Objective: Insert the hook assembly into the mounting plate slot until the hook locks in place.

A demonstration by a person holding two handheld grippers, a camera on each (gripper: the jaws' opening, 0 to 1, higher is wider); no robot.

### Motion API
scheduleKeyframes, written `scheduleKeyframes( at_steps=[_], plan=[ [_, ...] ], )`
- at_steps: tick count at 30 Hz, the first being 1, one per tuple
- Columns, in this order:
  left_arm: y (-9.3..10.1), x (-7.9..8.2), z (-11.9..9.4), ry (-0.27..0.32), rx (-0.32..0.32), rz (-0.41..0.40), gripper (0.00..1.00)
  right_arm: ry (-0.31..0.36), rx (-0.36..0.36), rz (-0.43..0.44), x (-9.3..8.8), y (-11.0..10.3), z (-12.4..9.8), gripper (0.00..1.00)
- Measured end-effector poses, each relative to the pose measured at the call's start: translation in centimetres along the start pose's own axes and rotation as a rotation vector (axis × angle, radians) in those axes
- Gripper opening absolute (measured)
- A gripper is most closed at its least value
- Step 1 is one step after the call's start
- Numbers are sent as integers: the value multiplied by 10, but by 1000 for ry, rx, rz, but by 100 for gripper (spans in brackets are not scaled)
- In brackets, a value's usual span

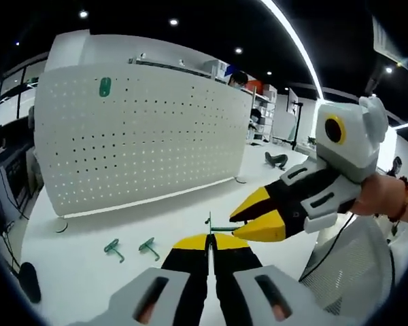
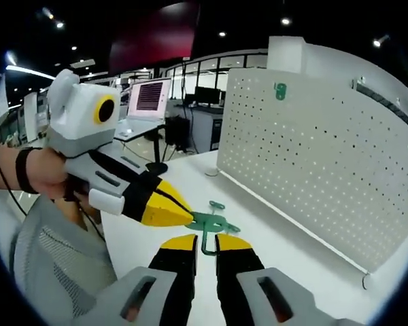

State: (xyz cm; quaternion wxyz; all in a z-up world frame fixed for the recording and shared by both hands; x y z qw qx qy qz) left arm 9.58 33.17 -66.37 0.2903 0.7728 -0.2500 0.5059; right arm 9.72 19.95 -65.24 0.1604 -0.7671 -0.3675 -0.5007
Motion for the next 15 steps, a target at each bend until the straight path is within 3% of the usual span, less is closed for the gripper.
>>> scheduleKeyframes(
  at_steps=[15],
  plan=[
    [-6, -1, -6, 78, -8, -118, 1, 11, -23, 23, -7, 6, -3, 12]
  ],
)
Point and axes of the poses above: the point that each gripper's makers call its tool centre point, and the gripper's own axes: z roughly forward along the fingers, y roughly to its right, x roughly out of its top, the point moved 8 cm from there along -z, roughly backward along the fingers, and after that the axes turned 4 degrees about -x, right-handed, at the moved point
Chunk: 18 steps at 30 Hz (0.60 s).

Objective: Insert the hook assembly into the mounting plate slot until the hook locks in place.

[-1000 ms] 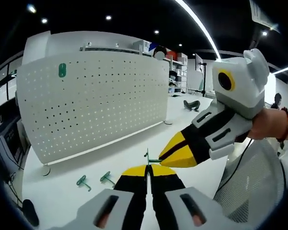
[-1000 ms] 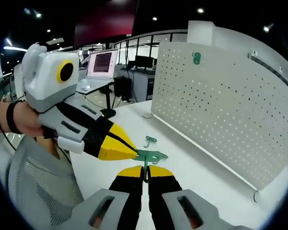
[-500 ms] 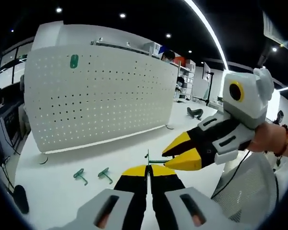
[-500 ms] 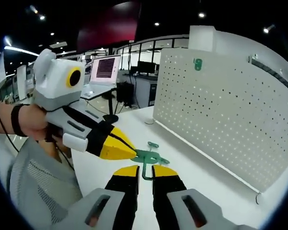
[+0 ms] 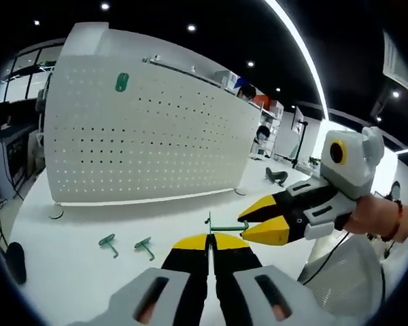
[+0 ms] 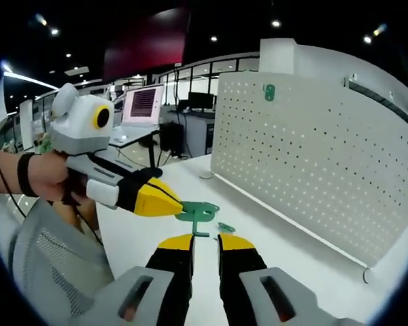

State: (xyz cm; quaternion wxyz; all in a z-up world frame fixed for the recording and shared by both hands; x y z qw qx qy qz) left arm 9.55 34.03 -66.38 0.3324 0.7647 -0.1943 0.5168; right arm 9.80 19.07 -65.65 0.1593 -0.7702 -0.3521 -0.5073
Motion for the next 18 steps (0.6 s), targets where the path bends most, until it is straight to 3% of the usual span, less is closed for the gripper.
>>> scheduleKeyframes(
  at_steps=[18],
  plan=[
    [2, 5, -5, 83, -91, -127, 1, 81, 28, 100, 2, 4, -3, 11]
  ],
)
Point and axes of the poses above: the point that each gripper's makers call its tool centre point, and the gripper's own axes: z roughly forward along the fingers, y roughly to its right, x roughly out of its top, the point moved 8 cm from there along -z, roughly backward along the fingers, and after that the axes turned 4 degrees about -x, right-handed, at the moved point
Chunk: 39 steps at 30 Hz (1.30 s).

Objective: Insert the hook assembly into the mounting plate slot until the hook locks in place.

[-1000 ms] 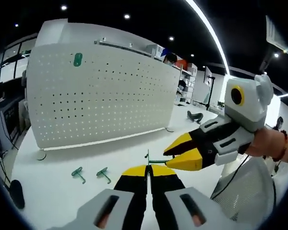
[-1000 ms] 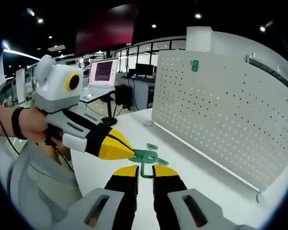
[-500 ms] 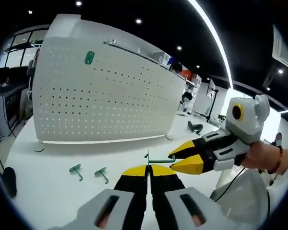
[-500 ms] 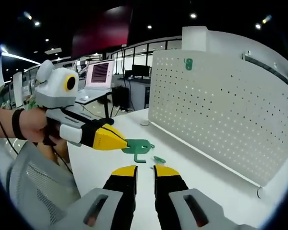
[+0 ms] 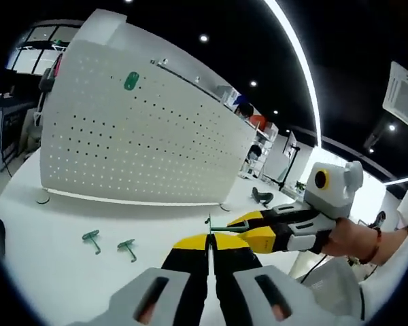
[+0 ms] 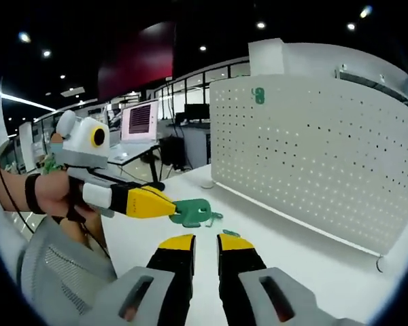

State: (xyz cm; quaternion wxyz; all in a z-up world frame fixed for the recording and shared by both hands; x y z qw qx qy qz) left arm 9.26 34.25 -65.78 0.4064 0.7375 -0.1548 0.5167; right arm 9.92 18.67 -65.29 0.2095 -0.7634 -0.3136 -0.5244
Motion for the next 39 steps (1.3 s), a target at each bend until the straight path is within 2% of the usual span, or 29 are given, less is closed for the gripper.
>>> scheduleKeyframes(
  at_steps=[2, 3, 5, 9, 10, 13, 15, 18, 19, 21, 25, 29, 33, 37, 39],
  plan=[
    [-1, 1, -1, 13, -5, -3, 1, 13, 8, 7, 1, -1, 0, 12],
    [-1, 2, -2, 29, -12, -38, 1, 17, 15, 17, 2, -1, 0, 12],
    [2, 5, -3, 49, -42, -59, 1, 44, 24, 34, 4, -1, -1, 12],
    [5, 7, -2, 51, -64, -78, 1, 102, 24, 128, 7, 3, -2, 12],
    [6, 8, -2, 59, -73, -88, 1, 103, 22, 121, 6, 4, -2, 12],
    [7, 10, -3, 84, -97, -136, 1, 114, 49, 180, 6, 3, -3, 12],
    [8, 10, -3, 93, -106, -146, 1, 149, 74, 199, 7, 1, -4, 12],
    [10, 9, -2, 85, -128, -187, 1, 218, 152, 307, 9, -1, -5, 12],
    [10, 9, -2, 91, -139, -201, 1, 220, 147, 333, 8, 0, -6, 12],
    [11, 9, -3, 101, -156, -242, 1, 226, 139, 333, 7, 2, -7, 12],
    [12, 7, -3, 89, -165, -252, 1, 222, 164, 344, 6, -1, -6, 11],
    [13, 6, -2, 89, -180, -265, 1, 254, 180, 400, 6, 0, -6, 11],
    [13, 6, -2, 91, -207, -294, 1, 282, 227, 480, 6, 0, -7, 10],
    [14, 9, -4, 154, -294, -398, 1, 353, 309, 611, 10, -3, -11, 7],
    [12, 8, -4, 158, -301, -415, 1, 358, 312, 627, 9, -2, -11, 6]
  ],
)
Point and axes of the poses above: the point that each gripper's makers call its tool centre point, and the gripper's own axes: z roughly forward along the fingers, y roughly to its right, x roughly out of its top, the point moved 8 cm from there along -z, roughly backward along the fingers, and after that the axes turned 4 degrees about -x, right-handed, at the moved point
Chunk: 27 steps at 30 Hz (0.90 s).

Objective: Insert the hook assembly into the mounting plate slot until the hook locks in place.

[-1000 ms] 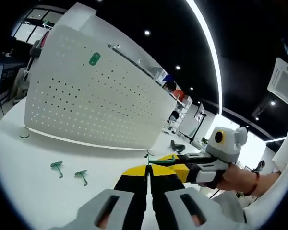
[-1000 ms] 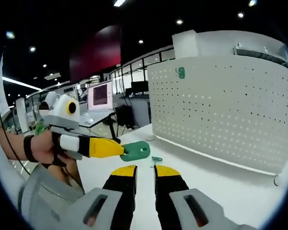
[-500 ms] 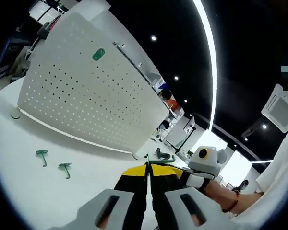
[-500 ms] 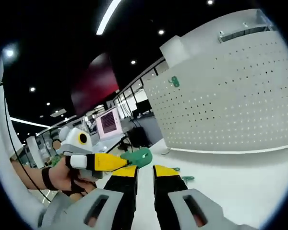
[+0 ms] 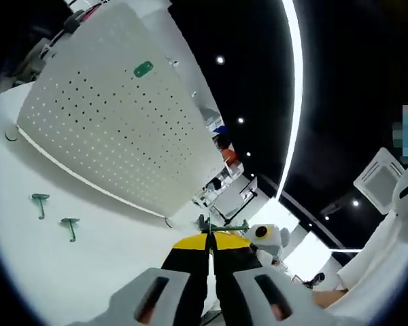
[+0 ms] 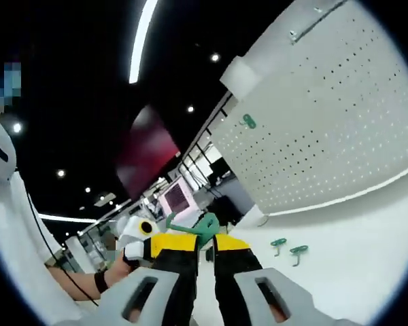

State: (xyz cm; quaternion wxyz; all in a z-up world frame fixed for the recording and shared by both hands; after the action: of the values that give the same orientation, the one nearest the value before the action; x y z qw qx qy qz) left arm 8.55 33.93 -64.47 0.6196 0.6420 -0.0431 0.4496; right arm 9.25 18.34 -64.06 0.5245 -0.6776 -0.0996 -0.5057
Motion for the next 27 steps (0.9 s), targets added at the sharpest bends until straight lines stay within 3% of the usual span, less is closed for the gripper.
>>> scheduleKeyframes(
  at_steps=[13, 17, 19, 27],
  plan=[
    [-1, 0, 3, 32, -18, -53, 3, 22, 23, 114, 4, -3, 0, 1],
    [-2, 0, 3, 43, -3, 0, 5, 35, 21, 115, 4, -5, 1, 0],
    [-2, 0, 3, 41, 3, 24, 5, 31, 11, 161, 4, -4, 2, 0],
    [-2, -1, 5, -52, 91, 246, 4, 48, -64, 145, 6, 1, -1, 0]
  ],
)
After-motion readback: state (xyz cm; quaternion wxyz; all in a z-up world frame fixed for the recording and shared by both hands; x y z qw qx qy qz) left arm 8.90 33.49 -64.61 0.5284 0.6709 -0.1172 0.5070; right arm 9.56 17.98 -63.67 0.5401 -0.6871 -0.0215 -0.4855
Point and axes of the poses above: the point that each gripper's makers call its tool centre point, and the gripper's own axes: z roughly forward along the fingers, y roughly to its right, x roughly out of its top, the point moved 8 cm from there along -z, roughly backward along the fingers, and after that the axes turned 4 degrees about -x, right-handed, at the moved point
